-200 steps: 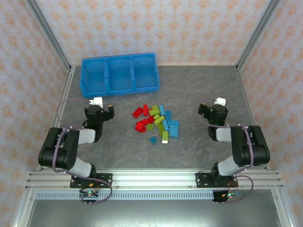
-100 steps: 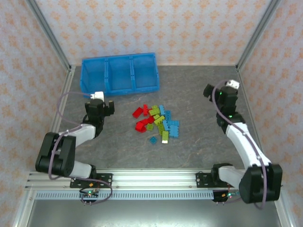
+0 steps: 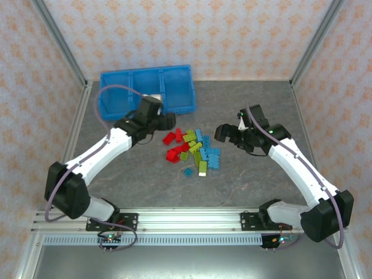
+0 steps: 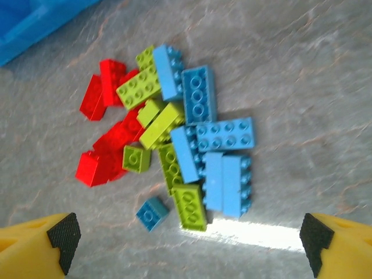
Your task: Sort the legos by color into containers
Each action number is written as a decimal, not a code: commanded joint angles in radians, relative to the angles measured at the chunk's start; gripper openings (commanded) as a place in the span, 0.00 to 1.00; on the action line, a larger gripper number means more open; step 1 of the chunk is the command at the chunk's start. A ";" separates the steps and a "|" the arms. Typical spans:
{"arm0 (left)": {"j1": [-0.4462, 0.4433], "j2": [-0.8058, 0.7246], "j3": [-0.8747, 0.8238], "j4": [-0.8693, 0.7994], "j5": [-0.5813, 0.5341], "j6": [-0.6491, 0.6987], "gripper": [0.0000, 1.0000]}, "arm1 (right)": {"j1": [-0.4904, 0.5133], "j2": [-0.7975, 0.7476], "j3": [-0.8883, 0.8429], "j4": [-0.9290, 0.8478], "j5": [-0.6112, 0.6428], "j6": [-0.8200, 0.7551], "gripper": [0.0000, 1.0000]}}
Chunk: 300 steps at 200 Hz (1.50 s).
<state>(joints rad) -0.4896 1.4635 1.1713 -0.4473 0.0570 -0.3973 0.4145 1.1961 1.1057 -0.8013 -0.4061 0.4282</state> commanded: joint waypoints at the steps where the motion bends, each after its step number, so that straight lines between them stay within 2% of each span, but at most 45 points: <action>1: -0.059 0.024 0.018 -0.253 0.078 -0.083 0.81 | 0.027 0.012 0.029 -0.056 -0.004 0.058 0.99; 32: -0.182 0.014 -0.076 -0.279 0.009 -0.070 0.81 | 0.038 0.008 -0.005 -0.038 0.012 0.085 0.99; 53: -0.187 0.037 -0.142 -0.217 0.037 -0.025 0.81 | 0.044 0.012 -0.008 -0.033 0.010 0.088 1.00; 81: -0.190 0.122 -0.117 -0.190 0.042 0.035 0.77 | 0.050 0.032 0.017 -0.055 0.010 0.079 0.99; 105: -0.191 0.158 -0.097 -0.125 0.011 0.066 0.68 | 0.055 0.037 0.014 -0.058 0.011 0.079 0.99; 136: -0.192 0.228 -0.068 -0.113 0.009 0.086 0.51 | 0.056 0.042 0.024 -0.079 0.013 0.081 0.99; 146: -0.191 0.222 -0.077 -0.100 0.001 0.080 0.43 | 0.058 0.038 0.025 -0.079 0.014 0.080 0.99; 183: -0.191 0.159 -0.091 -0.101 -0.034 0.084 0.27 | 0.060 0.046 0.042 -0.082 -0.008 0.080 0.99; 219: -0.184 0.004 -0.089 -0.114 -0.100 0.081 0.24 | 0.087 0.069 0.079 -0.062 -0.060 0.082 0.99; 241: -0.115 -0.091 -0.036 -0.144 -0.177 0.082 0.24 | 0.098 0.067 0.078 0.003 -0.098 0.117 0.99; 260: 0.037 -0.111 0.037 -0.147 -0.205 0.058 0.24 | 0.098 0.069 0.074 0.049 -0.103 0.140 0.99; 280: 0.221 -0.065 0.115 -0.110 -0.198 0.022 0.24 | 0.098 0.087 0.078 0.055 -0.088 0.141 0.99; 300: 0.358 0.070 0.228 -0.089 -0.170 0.010 0.24 | 0.099 0.091 0.079 0.050 -0.092 0.143 0.99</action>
<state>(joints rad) -0.2699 1.3945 1.2835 -0.5488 -0.0898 -0.3500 0.5079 1.2774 1.1587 -0.7719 -0.4946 0.5503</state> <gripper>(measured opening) 0.325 0.993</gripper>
